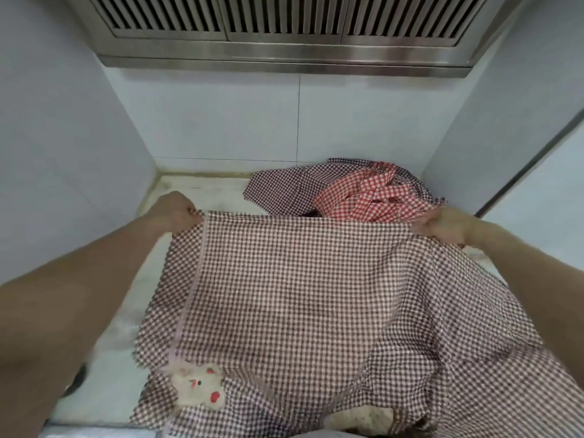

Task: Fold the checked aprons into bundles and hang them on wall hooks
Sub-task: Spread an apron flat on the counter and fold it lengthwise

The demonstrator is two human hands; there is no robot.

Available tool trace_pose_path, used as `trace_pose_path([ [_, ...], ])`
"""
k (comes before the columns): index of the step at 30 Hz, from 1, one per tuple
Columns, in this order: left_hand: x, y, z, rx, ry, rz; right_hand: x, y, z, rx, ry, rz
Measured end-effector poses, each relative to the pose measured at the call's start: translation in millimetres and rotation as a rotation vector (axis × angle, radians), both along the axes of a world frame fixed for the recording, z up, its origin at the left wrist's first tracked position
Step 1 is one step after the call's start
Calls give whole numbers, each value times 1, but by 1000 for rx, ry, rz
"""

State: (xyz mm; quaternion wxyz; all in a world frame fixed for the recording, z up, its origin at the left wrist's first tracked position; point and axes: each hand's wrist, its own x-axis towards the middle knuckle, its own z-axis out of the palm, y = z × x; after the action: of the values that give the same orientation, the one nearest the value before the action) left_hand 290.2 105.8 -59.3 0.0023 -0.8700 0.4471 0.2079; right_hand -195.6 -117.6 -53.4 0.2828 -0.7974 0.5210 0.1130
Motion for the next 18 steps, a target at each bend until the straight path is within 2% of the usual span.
trace_pose_path([
  [3, -4, -6, -28, -101, -10, 99, 18, 5, -14, -113, 2, -80],
  [7, -26, -16, -49, -31, -82, 202, 29, 11, -35, -193, -111, -182],
  [10, -71, -31, -54, -37, -184, 149, 35, 10, -48, -226, -123, -205],
  [13, -140, -41, -63, -219, -102, -40, 39, 13, -55, -274, -176, -232],
  [15, -189, -43, -73, -377, 24, -157, 42, 17, -57, -279, -191, -243],
  [18, -250, -45, -88, -465, 204, -286, 44, 22, -57, -229, -191, -206],
])
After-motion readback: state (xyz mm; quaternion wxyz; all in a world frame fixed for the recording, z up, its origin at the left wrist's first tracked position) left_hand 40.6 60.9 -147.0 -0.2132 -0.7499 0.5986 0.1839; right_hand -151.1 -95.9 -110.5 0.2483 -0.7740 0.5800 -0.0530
